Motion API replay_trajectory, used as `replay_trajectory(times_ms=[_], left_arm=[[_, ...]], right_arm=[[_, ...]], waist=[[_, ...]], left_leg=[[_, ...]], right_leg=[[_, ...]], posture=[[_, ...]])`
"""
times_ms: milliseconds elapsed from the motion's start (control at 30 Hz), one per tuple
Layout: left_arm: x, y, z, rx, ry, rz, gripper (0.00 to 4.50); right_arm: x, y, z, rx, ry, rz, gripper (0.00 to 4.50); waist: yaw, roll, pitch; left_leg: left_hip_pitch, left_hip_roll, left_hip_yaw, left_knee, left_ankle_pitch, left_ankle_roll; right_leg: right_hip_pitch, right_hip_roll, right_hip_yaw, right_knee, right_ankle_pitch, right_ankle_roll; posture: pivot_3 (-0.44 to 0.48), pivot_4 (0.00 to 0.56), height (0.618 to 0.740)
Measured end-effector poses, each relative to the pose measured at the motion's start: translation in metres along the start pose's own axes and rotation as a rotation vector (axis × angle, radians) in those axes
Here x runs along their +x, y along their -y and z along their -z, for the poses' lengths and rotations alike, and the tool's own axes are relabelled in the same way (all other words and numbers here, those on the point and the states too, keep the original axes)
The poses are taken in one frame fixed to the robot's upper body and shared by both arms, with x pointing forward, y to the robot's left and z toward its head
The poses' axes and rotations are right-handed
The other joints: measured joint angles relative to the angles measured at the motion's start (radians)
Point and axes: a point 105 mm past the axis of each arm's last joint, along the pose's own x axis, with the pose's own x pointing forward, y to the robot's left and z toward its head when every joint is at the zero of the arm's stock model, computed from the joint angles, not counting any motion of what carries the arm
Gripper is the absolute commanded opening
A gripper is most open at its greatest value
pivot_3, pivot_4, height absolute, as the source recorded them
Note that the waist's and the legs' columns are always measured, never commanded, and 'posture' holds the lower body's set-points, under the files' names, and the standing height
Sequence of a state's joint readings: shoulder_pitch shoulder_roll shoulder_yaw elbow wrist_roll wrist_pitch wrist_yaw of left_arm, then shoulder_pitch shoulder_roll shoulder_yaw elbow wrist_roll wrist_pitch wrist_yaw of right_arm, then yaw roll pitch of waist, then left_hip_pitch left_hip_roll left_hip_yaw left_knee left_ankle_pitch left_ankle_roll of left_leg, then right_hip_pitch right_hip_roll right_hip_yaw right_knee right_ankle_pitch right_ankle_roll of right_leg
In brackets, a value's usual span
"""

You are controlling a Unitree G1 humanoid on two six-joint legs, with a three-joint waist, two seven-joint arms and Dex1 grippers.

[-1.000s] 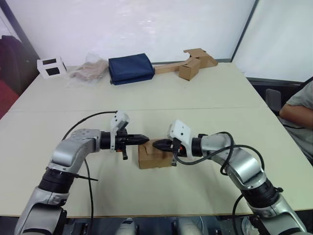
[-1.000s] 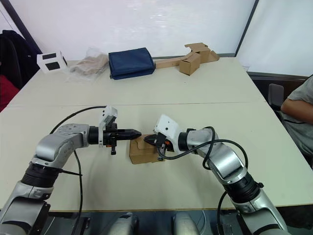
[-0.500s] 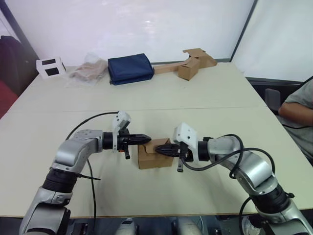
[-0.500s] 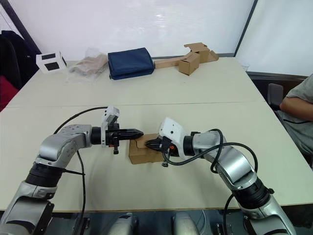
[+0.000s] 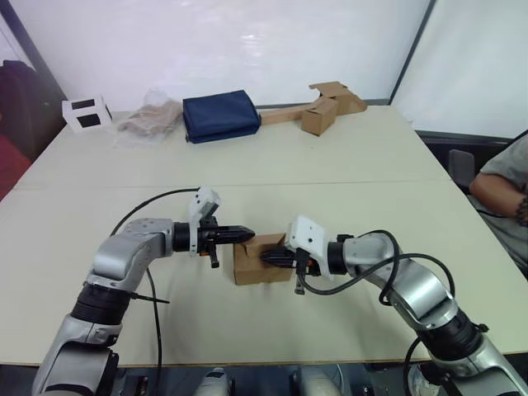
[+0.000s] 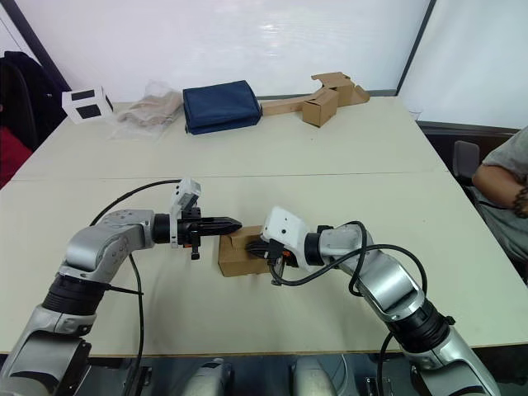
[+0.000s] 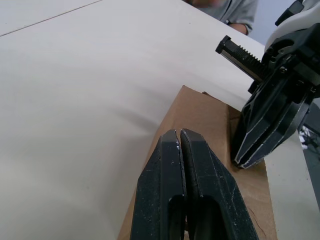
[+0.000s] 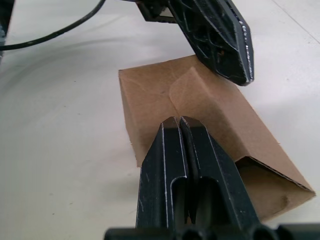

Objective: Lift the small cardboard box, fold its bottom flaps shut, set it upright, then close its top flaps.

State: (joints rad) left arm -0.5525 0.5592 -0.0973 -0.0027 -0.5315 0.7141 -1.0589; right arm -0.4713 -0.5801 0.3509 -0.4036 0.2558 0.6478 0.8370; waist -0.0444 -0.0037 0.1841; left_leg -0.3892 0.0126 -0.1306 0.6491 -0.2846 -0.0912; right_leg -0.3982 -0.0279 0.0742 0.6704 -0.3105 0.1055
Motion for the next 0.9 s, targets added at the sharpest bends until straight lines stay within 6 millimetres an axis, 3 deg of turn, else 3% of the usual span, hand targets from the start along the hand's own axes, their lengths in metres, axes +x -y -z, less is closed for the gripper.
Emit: replay_trajectory(times_ms=[900], left_arm=[[0.0035,0.0039,-0.0057,0.067,0.0,-0.004,0.07]], right_arm=[[0.0038,0.0037,-0.002,0.013,0.031,0.023,0.0]], waist=[[0.0,0.0,0.0]], left_leg=[[0.0,0.0,0.0,0.0,0.0,0.0]], right_leg=[[0.0,0.0,0.0,0.0,0.0,0.0]], posture=[[0.0,0.15,0.74]])
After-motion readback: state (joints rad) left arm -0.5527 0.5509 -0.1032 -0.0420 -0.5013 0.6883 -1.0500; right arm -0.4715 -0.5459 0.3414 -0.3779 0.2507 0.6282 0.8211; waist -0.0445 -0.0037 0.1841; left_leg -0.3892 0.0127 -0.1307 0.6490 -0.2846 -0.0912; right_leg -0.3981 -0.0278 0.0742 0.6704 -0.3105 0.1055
